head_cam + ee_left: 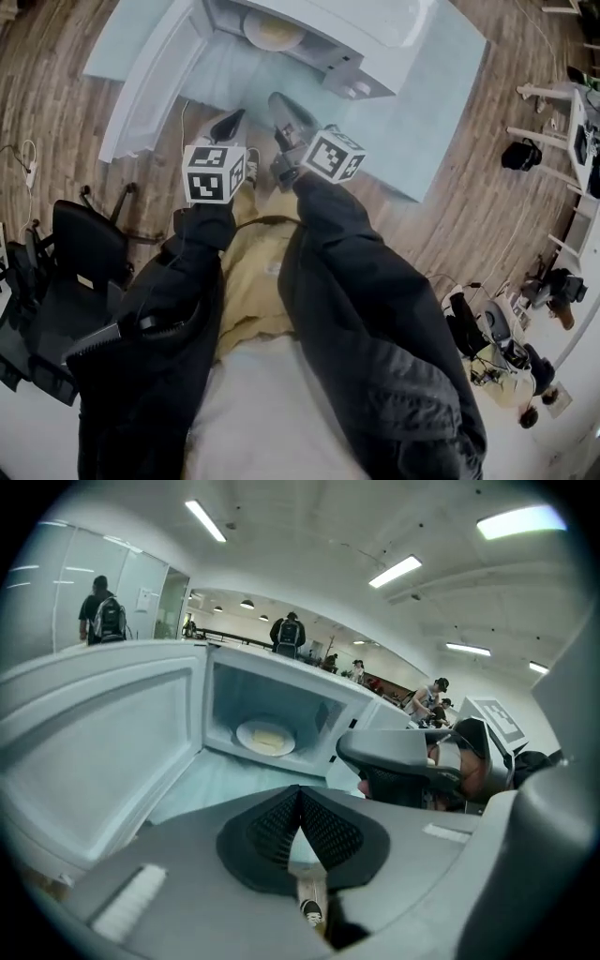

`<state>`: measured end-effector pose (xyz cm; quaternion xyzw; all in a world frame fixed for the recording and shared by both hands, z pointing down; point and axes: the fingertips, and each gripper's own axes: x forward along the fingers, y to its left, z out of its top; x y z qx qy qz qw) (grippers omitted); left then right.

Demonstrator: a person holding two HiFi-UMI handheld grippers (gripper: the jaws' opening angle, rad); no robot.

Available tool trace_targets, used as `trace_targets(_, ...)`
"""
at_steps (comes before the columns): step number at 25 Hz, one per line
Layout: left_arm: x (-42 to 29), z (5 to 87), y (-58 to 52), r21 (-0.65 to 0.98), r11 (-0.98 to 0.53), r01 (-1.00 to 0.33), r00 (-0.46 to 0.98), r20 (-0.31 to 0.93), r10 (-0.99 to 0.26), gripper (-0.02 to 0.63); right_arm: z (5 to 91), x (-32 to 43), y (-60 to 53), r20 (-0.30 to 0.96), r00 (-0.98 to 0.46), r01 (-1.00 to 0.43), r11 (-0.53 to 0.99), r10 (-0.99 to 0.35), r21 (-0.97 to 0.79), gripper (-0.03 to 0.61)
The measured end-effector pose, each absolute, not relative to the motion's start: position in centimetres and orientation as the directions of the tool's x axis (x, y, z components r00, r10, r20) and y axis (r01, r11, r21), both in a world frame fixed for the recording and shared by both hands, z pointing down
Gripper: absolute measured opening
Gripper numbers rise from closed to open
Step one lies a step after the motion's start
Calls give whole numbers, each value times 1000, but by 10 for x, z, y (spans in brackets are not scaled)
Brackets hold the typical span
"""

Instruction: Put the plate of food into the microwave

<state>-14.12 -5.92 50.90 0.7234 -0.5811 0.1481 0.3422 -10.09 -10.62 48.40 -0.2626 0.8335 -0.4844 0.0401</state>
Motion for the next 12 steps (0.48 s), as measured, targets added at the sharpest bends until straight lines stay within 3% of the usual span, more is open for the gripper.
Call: trace_targets(12, -75, 408, -109, 242, -270, -932, 353, 431, -830, 2, 387, -22, -119, 181, -774, -589, 585, -607, -557, -8)
